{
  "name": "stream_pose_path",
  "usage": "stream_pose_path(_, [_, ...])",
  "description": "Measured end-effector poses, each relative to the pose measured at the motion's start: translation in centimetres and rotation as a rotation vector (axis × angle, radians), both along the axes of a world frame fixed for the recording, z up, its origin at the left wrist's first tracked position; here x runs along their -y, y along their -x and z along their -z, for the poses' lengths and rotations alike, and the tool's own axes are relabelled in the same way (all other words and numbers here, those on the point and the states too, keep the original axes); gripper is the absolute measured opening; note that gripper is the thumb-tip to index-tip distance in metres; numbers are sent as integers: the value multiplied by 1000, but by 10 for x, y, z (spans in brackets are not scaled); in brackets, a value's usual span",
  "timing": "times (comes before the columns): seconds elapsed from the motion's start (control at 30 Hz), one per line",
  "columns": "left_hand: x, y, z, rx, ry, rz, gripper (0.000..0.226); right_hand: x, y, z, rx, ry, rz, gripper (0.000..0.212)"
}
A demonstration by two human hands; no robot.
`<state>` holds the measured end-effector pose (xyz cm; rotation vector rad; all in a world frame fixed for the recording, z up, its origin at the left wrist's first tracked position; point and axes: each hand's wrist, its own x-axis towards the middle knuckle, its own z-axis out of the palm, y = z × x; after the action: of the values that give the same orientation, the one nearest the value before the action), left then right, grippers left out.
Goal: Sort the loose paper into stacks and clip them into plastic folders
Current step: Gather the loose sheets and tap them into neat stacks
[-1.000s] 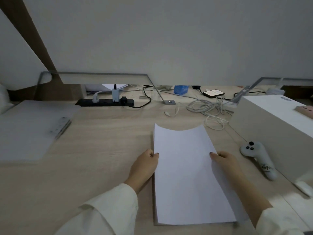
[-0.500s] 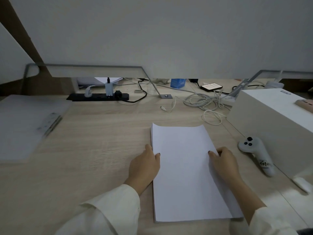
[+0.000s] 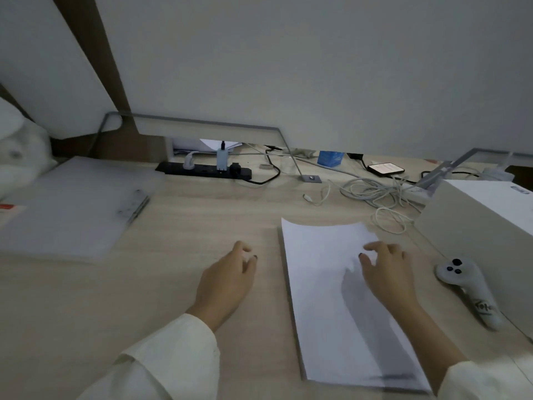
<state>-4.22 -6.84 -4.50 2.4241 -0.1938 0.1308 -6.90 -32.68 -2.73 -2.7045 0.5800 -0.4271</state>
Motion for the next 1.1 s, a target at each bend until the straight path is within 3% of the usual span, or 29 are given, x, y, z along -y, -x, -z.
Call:
stream_pose_path(0.13, [-84, 1, -3, 56, 78, -199, 17, -54, -23, -23, -91, 96, -58, 40])
stream_pose_path(0.23, [-143, 5, 1, 55, 133, -287, 18, -92, -37, -33, -136, -73, -132, 40])
stream_pose_path(0.33, [-163, 8, 5, 53, 188, -245, 17, -103, -44, -22, -178, -227, -166, 40])
stream_pose_path(0.5, [-109, 6, 6, 9, 256, 52, 30, -66, -27, 0, -208, -166, 43, 52])
stream_pose_path(0.7, [6, 6, 7, -239, 351, 322, 49, -10, 2, 6, -243, -137, 216, 62])
stream_pose_path(0.77, [35, 7, 11, -326, 346, 353, 53, 6, 11, 10, -284, -174, 245, 57])
stream_pose_path(0.93, [71, 11, 21, -343, 209, 352, 67, 36, 21, 13, -231, -348, 201, 16])
stream_pose_path(1.1, [77, 8, 26, -347, 287, 362, 77, 46, 33, 8, -168, -500, 157, 26])
